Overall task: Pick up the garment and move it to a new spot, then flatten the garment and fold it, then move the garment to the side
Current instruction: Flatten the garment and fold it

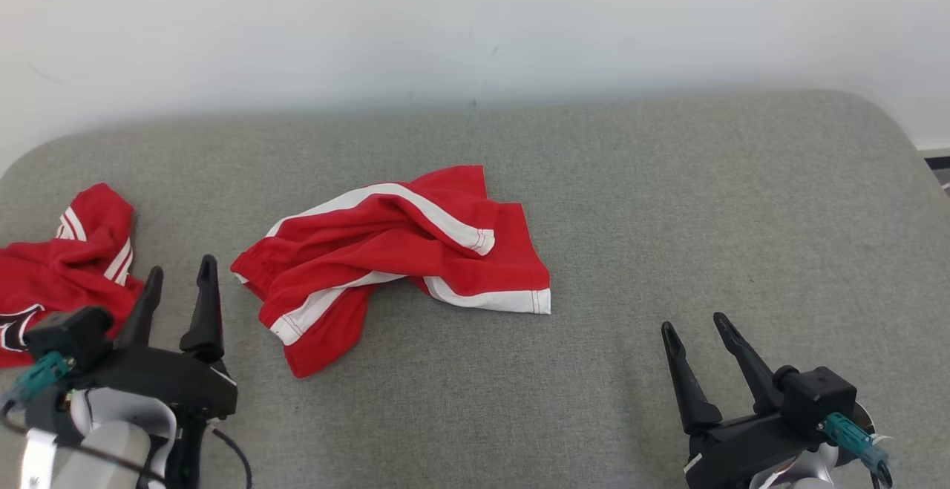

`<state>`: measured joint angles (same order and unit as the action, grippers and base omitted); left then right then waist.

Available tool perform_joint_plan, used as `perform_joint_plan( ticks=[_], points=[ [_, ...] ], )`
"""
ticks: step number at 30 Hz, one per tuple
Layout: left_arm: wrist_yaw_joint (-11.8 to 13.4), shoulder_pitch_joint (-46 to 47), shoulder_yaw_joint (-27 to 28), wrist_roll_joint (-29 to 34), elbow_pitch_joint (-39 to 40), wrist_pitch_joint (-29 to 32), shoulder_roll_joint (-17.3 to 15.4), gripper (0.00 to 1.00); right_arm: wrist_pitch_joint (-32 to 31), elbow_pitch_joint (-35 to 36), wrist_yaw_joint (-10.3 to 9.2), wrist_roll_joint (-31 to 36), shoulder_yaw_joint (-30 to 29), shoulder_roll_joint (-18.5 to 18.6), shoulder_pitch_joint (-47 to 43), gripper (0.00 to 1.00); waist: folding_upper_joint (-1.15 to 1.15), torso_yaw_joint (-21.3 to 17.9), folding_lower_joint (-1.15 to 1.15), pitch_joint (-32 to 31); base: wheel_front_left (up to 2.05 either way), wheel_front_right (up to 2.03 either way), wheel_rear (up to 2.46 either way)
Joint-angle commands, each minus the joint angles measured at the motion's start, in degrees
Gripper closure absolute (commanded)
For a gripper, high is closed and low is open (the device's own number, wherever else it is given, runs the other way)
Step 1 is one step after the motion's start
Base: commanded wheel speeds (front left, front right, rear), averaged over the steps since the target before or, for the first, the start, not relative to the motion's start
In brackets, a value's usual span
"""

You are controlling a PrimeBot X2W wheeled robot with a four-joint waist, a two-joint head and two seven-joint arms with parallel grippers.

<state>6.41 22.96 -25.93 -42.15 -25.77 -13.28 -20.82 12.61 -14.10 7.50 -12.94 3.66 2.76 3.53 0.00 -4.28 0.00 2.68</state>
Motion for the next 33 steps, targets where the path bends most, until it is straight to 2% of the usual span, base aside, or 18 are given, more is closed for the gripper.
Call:
perform_joint_plan(
  ticks=[1, 6, 10, 14, 17, 23, 27, 33],
  points=[
    [-0.47, -1.31, 0.63, -0.71, 1.26, -0.77, 0.39, 0.00, 0.09, 0.19, -0.02, 0.25, -0.29, 0.25, -0.36, 0.00, 0.00, 0.34, 0.00, -0.37, 0.00, 0.00, 0.00],
    [-1.51, -6.51, 7.26, 2.22, 11.06, -1.98, 3.34, 0.00, 0.51, -0.15, -0.02, -2.24, -1.37, 0.25, -0.86, 0.00, 0.00, 1.02, 0.00, -1.41, 0.00, 0.00, 0.00],
    [-5.44, -13.03, 14.86, 6.57, 19.83, -1.97, 8.18, 0.00, 1.21, -1.02, -0.02, -5.14, -2.17, 0.24, -0.80, 0.00, 0.00, 1.19, 0.00, -2.48, 0.00, 0.00, 0.00],
    [-10.02, -18.10, 20.94, 11.30, 24.47, -1.99, 13.27, 0.00, 1.98, -2.55, -0.02, -7.42, -2.80, 0.26, -0.16, 0.00, 0.00, 1.41, 0.00, -3.43, 0.00, 0.00, 0.00],
    [-11.63, -20.46, 24.20, 14.33, 26.22, -1.99, 15.46, 0.00, 2.29, -3.69, -0.02, -8.53, -2.99, 0.24, 0.30, 0.00, 0.00, 1.88, 0.00, -4.01, 0.00, 0.00, 0.00],
    [-13.32, -23.86, 24.69, 21.40, 27.50, -2.00, 17.17, 0.00, 2.63, -4.80, -0.02, -8.72, -3.89, 0.25, 0.46, 0.00, 0.00, 3.04, 0.00, -4.86, 0.00, 0.00, 0.00],
    [-13.51, -25.36, 23.35, 27.96, 25.83, -2.00, 16.74, 0.00, 2.64, -3.98, -0.02, -7.06, -4.65, 0.27, -0.01, 0.00, 0.00, 3.60, 0.00, -5.25, 0.00, 0.00, 0.00],
    [-13.76, -26.35, 21.65, 32.12, 21.47, -2.01, 16.26, 0.00, 2.64, -3.64, -0.02, -3.44, -5.39, 0.26, -1.17, 0.00, 0.00, 4.22, 0.00, -5.50, 0.00, 0.00, 0.00]
  ],
)
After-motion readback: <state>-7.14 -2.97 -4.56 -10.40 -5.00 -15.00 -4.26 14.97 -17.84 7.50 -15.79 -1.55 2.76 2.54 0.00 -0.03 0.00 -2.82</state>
